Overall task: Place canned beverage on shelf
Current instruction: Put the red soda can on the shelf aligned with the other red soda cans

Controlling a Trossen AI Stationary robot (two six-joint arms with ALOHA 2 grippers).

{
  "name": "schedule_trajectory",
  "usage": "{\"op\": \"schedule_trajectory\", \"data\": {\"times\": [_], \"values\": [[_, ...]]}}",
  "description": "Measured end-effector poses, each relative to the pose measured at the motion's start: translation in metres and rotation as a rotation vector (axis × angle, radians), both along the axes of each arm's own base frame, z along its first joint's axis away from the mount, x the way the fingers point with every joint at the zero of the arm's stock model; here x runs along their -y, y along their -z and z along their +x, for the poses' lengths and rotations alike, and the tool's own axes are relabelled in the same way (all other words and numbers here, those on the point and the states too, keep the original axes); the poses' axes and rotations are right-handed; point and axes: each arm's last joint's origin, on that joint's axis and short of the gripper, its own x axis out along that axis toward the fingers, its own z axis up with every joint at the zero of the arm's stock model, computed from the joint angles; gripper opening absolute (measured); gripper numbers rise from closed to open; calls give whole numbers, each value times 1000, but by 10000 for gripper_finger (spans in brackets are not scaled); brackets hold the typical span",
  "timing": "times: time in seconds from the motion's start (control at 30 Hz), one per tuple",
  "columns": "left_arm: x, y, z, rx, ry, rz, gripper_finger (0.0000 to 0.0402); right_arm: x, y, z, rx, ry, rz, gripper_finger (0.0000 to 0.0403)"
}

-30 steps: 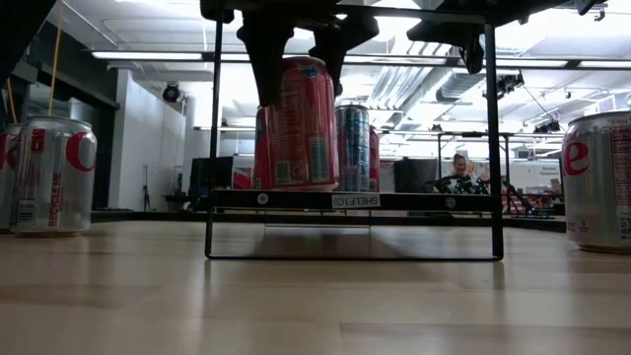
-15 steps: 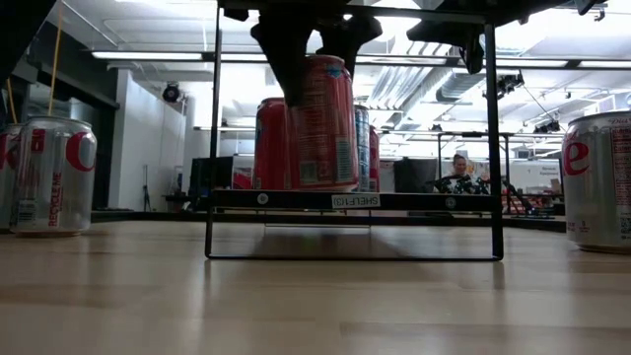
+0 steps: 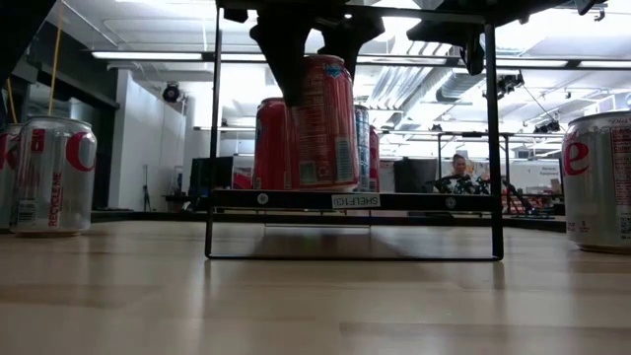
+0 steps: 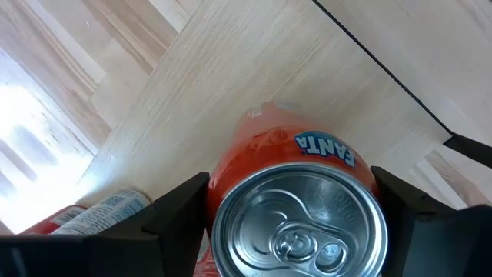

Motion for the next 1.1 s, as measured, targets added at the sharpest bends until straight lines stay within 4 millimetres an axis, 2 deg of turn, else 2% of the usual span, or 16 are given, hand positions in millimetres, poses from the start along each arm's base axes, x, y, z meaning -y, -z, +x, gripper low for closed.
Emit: {"op": "schedule_trajectory", "data": {"times": [0.2, 0.47, 0.67, 0.87, 1.1], "values": [[0, 0, 0, -2, 1, -1, 254, 0, 0, 0, 0, 0, 0, 0], [0, 3, 0, -17, 1, -1, 328, 0, 0, 0, 0, 0, 0, 0], [-3, 2, 0, -11, -1, 23, 364, 0, 0, 0, 0, 0, 0, 0], [-5, -17, -9, 6, -16, 41, 373, 0, 0, 0, -1, -1, -4, 0], [-20, -59, -22, 74, -154, 10, 374, 0, 1, 0, -12, -1, -5, 0]]}}
